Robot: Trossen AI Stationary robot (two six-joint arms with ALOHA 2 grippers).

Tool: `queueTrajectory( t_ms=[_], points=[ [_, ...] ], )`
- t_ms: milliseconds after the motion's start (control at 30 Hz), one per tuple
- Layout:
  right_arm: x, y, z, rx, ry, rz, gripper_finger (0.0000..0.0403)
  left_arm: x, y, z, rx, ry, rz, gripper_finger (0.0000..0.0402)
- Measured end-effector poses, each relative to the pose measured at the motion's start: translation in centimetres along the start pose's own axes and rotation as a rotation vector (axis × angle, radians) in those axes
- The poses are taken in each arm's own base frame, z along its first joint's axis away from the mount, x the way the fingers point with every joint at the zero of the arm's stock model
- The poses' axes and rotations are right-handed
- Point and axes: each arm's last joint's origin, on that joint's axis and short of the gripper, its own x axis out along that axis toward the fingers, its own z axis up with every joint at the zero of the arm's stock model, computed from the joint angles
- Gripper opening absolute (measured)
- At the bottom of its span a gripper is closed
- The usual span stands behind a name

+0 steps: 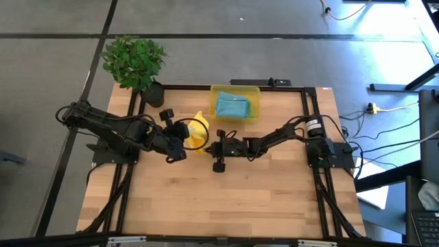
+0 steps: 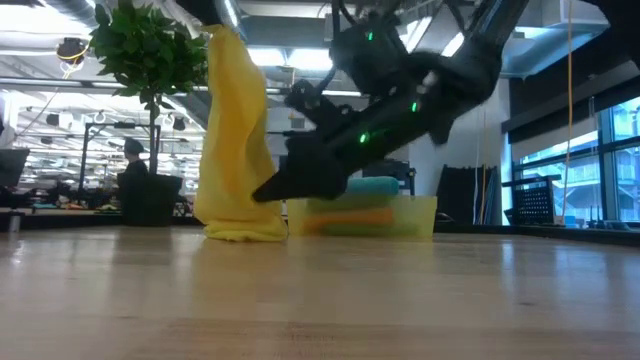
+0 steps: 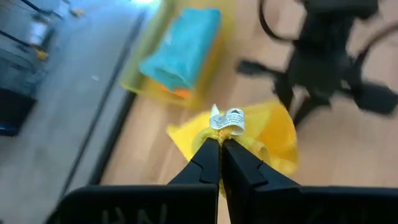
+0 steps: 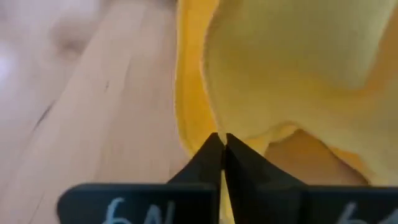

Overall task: Fold microfiber towels
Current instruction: Fold the yellow microfiber cloth

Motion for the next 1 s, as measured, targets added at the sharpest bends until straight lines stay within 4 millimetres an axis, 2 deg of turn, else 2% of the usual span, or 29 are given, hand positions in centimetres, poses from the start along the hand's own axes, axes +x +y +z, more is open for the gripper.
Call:
queueTrajectory(
  t_ms=[100, 300, 467, 633, 833, 1000],
  points=[
    [-1.6, -0.4, 1.4, -0.031, 0.075, -0.033, 0.0010, -0.1, -0.1, -0.5, 0.007, 0.062, -0.052, 0.0000],
    [-6.7, -0.5, 5.7, -0.117, 0.135, -0.098, 0.0005, -0.6, -0.1, -1.4, 0.023, 0.091, 0.016, 0.0000],
    [-13.6, -0.7, 9.7, -0.191, 0.144, -0.237, 0.0003, -0.9, -0.3, -1.7, 0.050, 0.101, 0.013, 0.0000],
    [-20.8, -1.9, 13.1, -0.159, 0.023, -0.307, 0.0002, -1.8, 0.8, -1.0, 0.080, 0.049, 0.060, 0.0000],
    [-26.7, -2.9, 15.0, -0.098, -0.130, -0.288, 0.0002, -3.8, 2.1, 1.0, 0.077, -0.032, 0.043, 0.0000],
    [-29.4, -2.2, 15.4, -0.058, -0.199, -0.217, 0.0001, -5.8, 3.0, 2.0, 0.052, -0.087, 0.005, 0.0000]
  ],
)
